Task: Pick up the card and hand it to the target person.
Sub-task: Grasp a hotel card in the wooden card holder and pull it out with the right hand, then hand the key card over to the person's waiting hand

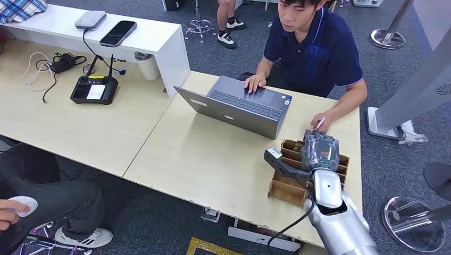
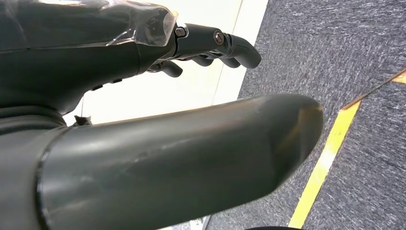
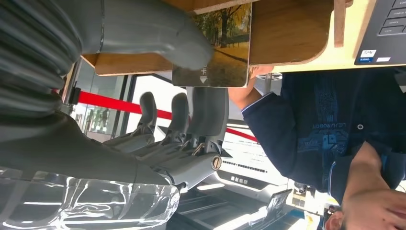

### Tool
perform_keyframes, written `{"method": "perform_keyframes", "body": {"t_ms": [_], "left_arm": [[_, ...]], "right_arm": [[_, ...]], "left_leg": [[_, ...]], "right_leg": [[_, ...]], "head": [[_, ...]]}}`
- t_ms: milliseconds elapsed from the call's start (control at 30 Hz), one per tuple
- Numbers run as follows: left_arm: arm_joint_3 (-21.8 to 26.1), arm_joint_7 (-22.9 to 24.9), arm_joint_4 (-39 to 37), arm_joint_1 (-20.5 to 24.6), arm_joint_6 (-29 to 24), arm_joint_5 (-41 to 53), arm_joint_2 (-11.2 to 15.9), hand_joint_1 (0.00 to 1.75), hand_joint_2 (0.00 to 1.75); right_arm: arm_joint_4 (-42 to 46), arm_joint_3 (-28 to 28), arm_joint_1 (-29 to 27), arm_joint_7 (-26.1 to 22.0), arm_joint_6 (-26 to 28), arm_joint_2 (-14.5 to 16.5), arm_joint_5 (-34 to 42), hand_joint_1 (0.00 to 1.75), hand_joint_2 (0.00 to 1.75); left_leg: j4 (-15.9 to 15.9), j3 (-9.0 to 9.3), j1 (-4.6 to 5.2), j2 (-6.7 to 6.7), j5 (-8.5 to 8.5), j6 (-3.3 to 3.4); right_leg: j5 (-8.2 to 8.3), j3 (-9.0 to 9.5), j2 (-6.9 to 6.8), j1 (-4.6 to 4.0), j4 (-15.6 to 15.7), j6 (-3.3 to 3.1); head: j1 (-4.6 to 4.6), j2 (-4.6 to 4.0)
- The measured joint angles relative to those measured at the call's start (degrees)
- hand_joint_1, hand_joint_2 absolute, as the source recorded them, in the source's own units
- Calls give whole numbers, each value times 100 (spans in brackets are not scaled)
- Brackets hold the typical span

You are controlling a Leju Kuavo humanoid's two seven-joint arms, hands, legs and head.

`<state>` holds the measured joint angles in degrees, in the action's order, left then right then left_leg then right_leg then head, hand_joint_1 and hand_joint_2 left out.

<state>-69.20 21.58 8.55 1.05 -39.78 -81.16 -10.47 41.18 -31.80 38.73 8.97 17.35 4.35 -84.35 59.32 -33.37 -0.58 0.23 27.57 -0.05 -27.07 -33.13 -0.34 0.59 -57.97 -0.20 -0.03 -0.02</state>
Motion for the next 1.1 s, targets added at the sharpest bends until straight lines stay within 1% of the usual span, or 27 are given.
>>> {"method": "perform_keyframes", "body": {"t_ms": [67,200,267,500,733,833,967,1100], "left_arm": [[0,8,-8,2,0,0,-5,0,0],[1,-61,-95,18,0,1,-44,0,0],[3,-110,-138,26,0,2,-62,0,0],[40,-159,-211,38,0,49,-83,0,0],[62,-191,-210,39,0,92,-83,0,0],[67,-192,-210,39,0,103,-83,0,0],[71,-216,-210,39,-1,138,-81,0,0],[72,-193,-210,43,0,187,-80,0,0]], "right_arm": [[4,0,-9,-5,13,0,1,136,175],[53,0,-39,-5,13,0,9,159,175],[109,1,-78,2,41,0,5,164,175],[437,25,-240,-30,276,-4,-22,171,175],[892,135,-342,-141,461,-15,-21,167,175],[1246,216,-397,-245,623,-25,-13,165,175],[1862,408,-392,-379,611,-43,0,166,175],[2069,571,-286,-475,591,-46,-1,167,175]], "left_leg": [[0,0,0,0,0,0],[0,1,0,0,0,0],[0,1,0,1,0,0],[0,2,0,1,-1,-1],[0,1,0,1,-1,-1],[0,0,0,1,-1,-1],[0,0,0,1,-1,-1],[0,0,0,1,-1,-1]], "right_leg": [[0,0,0,0,0,0],[0,0,0,0,0,0],[0,0,0,0,0,0],[2,0,1,0,0,1],[2,0,1,0,0,2],[2,-1,1,0,0,2],[2,0,1,0,0,2],[3,0,1,0,0,3]], "head": [[0,0],[0,0],[0,0],[1,0],[0,0],[0,0],[1,0],[1,0]]}}
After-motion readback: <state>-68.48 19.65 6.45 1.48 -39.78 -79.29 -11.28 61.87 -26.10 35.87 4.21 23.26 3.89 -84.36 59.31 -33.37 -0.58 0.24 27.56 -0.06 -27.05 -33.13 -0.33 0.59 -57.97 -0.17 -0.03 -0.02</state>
